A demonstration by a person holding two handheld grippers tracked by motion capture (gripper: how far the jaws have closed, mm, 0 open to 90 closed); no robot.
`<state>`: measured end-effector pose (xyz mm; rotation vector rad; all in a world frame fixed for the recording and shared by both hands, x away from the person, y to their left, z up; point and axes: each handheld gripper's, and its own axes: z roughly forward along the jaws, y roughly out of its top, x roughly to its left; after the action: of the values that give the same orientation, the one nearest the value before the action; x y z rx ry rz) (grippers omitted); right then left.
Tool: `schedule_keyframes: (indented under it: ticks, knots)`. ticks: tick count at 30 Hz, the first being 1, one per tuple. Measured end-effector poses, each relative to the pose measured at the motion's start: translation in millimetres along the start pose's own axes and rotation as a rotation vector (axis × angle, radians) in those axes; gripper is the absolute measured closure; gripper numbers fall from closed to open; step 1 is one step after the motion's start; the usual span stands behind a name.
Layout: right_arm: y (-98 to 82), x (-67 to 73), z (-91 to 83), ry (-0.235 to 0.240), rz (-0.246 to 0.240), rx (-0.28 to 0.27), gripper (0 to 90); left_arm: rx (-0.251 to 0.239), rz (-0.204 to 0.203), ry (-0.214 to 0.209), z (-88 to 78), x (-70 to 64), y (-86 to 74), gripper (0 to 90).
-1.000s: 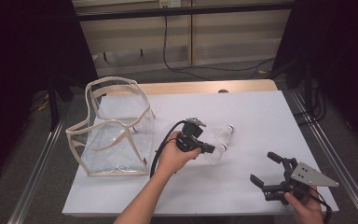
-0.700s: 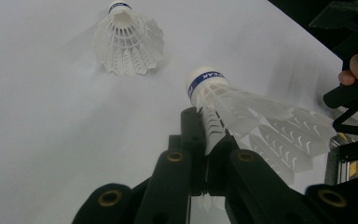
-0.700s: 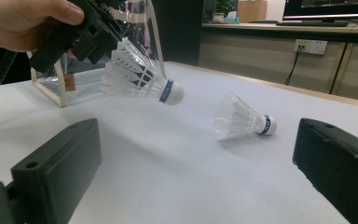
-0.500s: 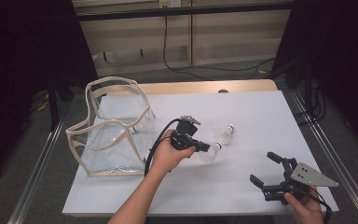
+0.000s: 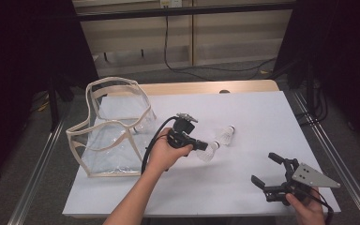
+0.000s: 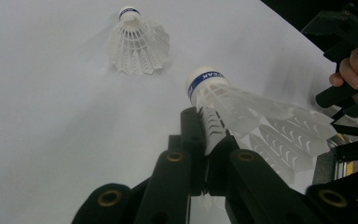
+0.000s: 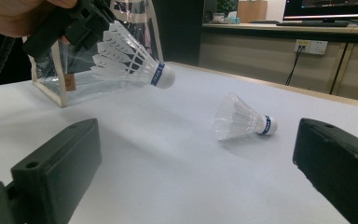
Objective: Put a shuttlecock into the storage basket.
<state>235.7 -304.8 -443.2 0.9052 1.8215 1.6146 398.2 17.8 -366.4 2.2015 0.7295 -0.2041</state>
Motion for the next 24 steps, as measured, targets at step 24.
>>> schedule_keyframes:
  ticks: [24]
  knots:
    - [0.0, 0.0, 0.0, -0.001, 0.0, 0.001, 0.7, -0.005, -0.018, 0.012, -21.2, -0.2, 7.7, 89.4]
